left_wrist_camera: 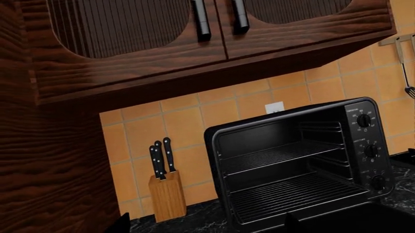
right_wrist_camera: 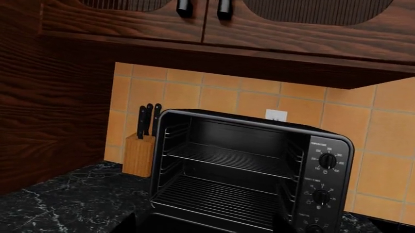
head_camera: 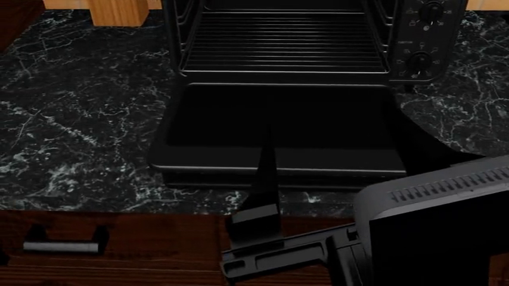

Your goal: Fully slide the toaster oven bottom rack0 out.

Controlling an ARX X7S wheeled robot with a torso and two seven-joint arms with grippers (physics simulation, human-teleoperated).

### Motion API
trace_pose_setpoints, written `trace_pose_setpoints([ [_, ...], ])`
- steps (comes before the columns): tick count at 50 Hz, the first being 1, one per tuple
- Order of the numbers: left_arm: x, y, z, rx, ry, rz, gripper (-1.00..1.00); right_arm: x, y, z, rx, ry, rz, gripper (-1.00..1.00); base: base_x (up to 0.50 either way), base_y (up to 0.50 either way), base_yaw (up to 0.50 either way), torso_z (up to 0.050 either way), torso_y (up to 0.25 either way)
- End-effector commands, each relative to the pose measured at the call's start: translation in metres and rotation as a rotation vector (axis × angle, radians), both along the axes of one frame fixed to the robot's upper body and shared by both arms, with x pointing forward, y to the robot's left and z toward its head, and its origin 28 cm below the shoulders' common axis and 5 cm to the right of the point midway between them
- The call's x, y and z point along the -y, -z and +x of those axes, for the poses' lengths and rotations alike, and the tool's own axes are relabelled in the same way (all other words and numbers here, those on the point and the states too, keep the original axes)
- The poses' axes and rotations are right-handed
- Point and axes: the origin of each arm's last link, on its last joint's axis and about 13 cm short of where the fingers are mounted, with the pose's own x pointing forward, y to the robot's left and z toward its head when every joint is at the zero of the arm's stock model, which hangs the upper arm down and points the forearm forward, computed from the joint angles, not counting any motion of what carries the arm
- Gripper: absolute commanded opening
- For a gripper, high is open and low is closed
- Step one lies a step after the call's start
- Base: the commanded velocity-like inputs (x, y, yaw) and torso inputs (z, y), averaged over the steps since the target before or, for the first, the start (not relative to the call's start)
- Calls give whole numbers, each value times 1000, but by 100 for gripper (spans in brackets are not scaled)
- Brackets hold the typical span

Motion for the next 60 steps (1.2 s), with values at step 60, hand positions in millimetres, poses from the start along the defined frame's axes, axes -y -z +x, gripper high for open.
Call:
trace_pose_setpoints([
  [60, -3, 7, 4, -34, -63, -88, 100, 4, 39, 112, -252, -179, 904, 100, 320, 3, 0, 33, 8],
])
